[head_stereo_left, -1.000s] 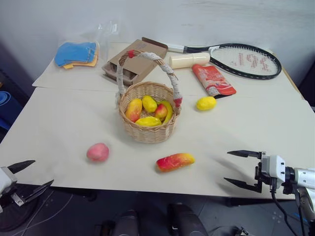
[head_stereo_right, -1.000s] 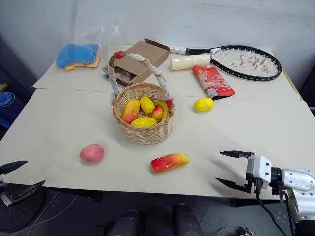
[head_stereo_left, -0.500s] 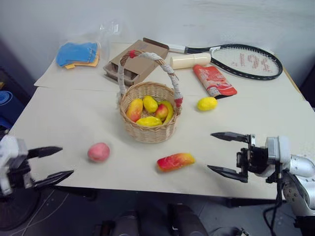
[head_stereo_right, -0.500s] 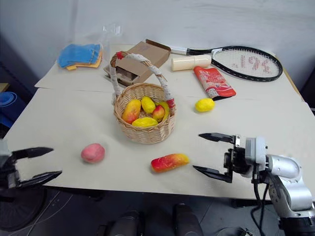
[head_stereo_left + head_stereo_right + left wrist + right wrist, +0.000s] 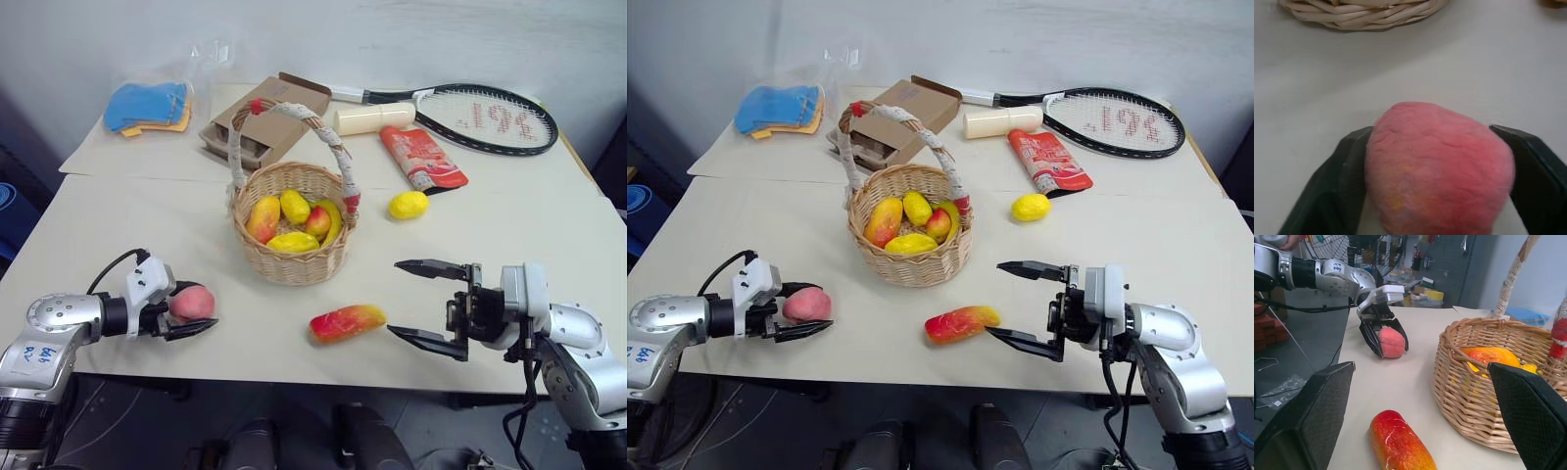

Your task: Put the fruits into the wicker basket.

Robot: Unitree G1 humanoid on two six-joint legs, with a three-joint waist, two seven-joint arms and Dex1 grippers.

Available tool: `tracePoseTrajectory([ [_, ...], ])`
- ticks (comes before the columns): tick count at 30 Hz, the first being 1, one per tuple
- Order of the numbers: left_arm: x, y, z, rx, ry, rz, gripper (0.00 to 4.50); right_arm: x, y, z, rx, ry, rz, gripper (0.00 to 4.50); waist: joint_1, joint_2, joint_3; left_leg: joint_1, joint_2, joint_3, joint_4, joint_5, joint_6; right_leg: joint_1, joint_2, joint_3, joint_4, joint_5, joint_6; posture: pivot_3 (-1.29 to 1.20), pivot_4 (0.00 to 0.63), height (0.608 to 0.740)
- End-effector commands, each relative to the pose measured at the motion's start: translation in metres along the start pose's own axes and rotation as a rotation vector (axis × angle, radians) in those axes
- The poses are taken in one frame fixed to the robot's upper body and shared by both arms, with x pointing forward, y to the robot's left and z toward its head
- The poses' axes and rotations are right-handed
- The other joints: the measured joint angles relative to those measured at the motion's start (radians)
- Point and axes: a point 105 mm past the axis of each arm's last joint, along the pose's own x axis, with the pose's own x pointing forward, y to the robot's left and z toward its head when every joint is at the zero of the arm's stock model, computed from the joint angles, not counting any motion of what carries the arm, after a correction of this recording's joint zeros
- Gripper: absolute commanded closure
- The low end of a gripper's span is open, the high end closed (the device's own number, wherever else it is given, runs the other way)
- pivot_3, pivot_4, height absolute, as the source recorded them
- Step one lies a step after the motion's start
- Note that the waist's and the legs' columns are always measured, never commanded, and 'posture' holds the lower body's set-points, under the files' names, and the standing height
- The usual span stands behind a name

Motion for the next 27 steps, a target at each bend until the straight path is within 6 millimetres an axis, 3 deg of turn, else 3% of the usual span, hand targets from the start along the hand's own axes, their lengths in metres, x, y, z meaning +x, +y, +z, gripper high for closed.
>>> tracePoseTrajectory([
  [1, -0.005, -0.001, 0.017, 0.059, -0.053, -0.003, 1.63, -0.001, -0.001, 0.011, -0.044, -0.015, -0.032, 0.00, 0.000, 0.000, 0.000, 0.000, 0.000, 0.000, 0.000, 0.000, 0.000, 0.000, 0.000, 0.000, 0.000, 0.000, 0.000, 0.00, 0.150, 0.740],
  [2, -0.006, -0.001, 0.039, 0.079, -0.132, -0.007, 1.83, -0.002, -0.002, 0.011, -0.042, -0.019, -0.052, 0.00, 0.000, 0.000, 0.000, 0.000, 0.000, 0.000, 0.001, 0.000, 0.000, 0.000, 0.000, 0.000, 0.001, 0.000, 0.000, 0.00, 0.150, 0.740],
  [5, -0.007, -0.004, 0.091, 0.136, -0.296, -0.019, 1.87, -0.006, -0.008, 0.012, -0.024, -0.039, -0.123, 0.00, 0.004, -0.001, 0.000, 0.000, 0.000, -0.001, 0.002, 0.000, 0.000, 0.000, 0.000, 0.000, 0.001, 0.000, 0.000, 0.00, 0.150, 0.740],
  [8, 0.005, 0.008, 0.159, 0.175, -0.499, 0.073, 1.87, -0.011, -0.020, 0.010, 0.006, -0.066, -0.242, 0.00, 0.021, -0.001, 0.000, -0.003, -0.001, -0.004, 0.008, 0.000, 0.000, 0.000, 0.000, -0.002, 0.003, 0.000, 0.001, 0.00, 0.150, 0.740],
  [11, 0.023, 0.016, 0.187, 0.136, -0.559, 0.114, 1.87, -0.012, -0.023, 0.005, 0.014, -0.065, -0.275, 0.00, 0.025, 0.000, 0.000, -0.005, -0.002, -0.003, 0.016, -0.004, 0.001, 0.001, 0.001, -0.001, 0.006, 0.002, 0.003, 0.00, 0.150, 0.740],
  [13, 0.037, 0.019, 0.189, 0.102, -0.549, 0.106, 1.87, -0.013, -0.022, 0.001, 0.018, -0.062, -0.277, 0.00, 0.020, 0.001, -0.001, -0.003, -0.002, 0.000, 0.015, -0.004, 0.002, 0.001, 0.002, 0.002, 0.006, 0.002, 0.004, 0.00, 0.150, 0.740],
  [16, 0.057, 0.019, 0.183, 0.074, -0.516, 0.084, 0.91, -0.015, -0.022, -0.003, 0.019, -0.060, -0.283, 0.00, 0.012, 0.001, -0.001, -0.003, -0.001, 0.003, 0.015, -0.004, 0.002, 0.000, 0.005, 0.004, 0.006, 0.002, 0.005, 0.00, 0.150, 0.740],
  [18, 0.060, 0.023, 0.184, 0.090, -0.525, 0.105, 0.27, -0.019, -0.023, -0.005, 0.018, -0.052, -0.286, 0.00, 0.008, 0.001, -0.001, -0.003, 0.002, 0.003, 0.016, -0.004, 0.001, 0.000, 0.010, 0.005, 0.006, 0.002, 0.005, 0.00, 0.150, 0.740],
  [20, 0.055, 0.025, 0.185, 0.125, -0.537, 0.118, 0.04, -0.026, -0.025, -0.006, 0.009, -0.032, -0.285, 0.00, 0.003, 0.001, -0.001, -0.003, 0.003, 0.004, 0.016, -0.005, 0.001, 0.000, 0.012, 0.007, 0.006, 0.002, 0.005, 0.00, 0.150, 0.740],
  [25, 0.009, 0.017, 0.173, 0.272, -0.544, 0.067, 0.04, -0.048, -0.015, -0.020, -0.077, 0.209, -0.049, 0.00, -0.007, 0.001, 0.000, 0.000, 0.004, 0.010, 0.015, -0.005, 0.000, -0.001, 0.012, 0.013, 0.006, 0.002, 0.005, 0.00, 0.150, 0.740],
  [27, -0.035, 0.008, 0.143, 0.343, -0.431, 0.017, 0.04, -0.039, -0.012, -0.032, -0.062, 0.373, 0.088, 0.00, -0.023, 0.001, 0.000, 0.002, 0.005, 0.011, 0.013, -0.006, -0.001, -0.001, 0.014, 0.014, 0.006, 0.001, 0.004, 0.00, 0.150, 0.740],
])
